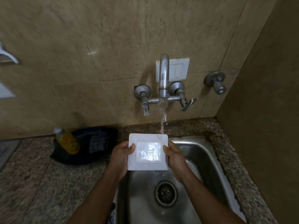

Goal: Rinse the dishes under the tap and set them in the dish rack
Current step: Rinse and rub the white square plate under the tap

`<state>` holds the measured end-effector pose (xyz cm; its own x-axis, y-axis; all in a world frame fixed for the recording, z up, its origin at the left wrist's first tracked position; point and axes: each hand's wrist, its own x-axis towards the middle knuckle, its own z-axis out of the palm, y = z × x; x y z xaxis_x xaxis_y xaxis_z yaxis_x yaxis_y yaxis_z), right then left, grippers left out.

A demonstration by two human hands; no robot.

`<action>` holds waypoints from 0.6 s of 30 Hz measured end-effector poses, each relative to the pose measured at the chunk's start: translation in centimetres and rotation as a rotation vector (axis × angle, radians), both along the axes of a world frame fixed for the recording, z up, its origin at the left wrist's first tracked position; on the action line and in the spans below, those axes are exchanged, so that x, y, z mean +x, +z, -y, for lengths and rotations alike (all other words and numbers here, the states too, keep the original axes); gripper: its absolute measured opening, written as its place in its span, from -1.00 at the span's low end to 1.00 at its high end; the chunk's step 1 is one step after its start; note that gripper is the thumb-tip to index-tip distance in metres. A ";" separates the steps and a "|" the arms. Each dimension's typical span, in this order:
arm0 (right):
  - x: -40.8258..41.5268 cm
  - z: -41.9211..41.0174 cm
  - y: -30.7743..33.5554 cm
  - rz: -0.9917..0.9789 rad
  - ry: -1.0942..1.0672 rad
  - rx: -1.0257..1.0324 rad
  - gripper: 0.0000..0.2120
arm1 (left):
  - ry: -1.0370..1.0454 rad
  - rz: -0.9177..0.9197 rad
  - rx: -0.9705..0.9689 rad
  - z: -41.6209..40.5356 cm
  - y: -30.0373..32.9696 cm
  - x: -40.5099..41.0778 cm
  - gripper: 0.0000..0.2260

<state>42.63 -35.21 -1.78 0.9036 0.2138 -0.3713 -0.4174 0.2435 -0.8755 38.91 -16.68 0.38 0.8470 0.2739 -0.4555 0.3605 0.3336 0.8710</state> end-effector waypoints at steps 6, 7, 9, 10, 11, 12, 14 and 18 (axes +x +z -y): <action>2.1 -1.6 1.2 -0.091 -0.278 -0.150 -0.69 | 0.070 -0.039 -0.023 1.6 -0.1 0.0 -0.83; 1.9 -1.3 1.1 -0.043 -0.228 -0.210 -0.70 | 0.099 -0.050 -0.010 1.7 -0.2 0.2 -0.85; 1.0 -0.7 0.9 0.061 -0.073 -0.326 -0.73 | 0.155 -0.075 -0.008 1.7 -0.5 0.5 -0.87; 0.7 -0.3 0.7 0.130 0.010 -0.400 -0.67 | 0.168 -0.085 -0.016 2.0 -0.6 0.6 -0.86; 0.5 0.0 0.6 0.261 0.097 -0.571 -0.54 | 0.171 -0.088 -0.027 2.4 -0.7 0.8 -0.86; 0.3 0.2 0.2 0.406 0.183 -0.828 -0.41 | 0.170 -0.082 -0.031 2.9 -0.6 1.0 -0.85; -0.8 0.1 -0.2 0.712 0.237 -1.219 -0.33 | 0.174 -0.076 -0.021 4.2 0.0 1.6 -0.85; -2.7 0.9 -0.9 1.012 0.453 -1.277 -0.38 | 0.177 -0.086 0.021 5.5 0.1 3.1 -0.89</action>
<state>39.93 -36.06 -2.73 0.8247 0.5459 0.1479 0.5603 -0.7531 -0.3448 42.05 -22.20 0.44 0.7430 0.4258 -0.5164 0.3708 0.3805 0.8472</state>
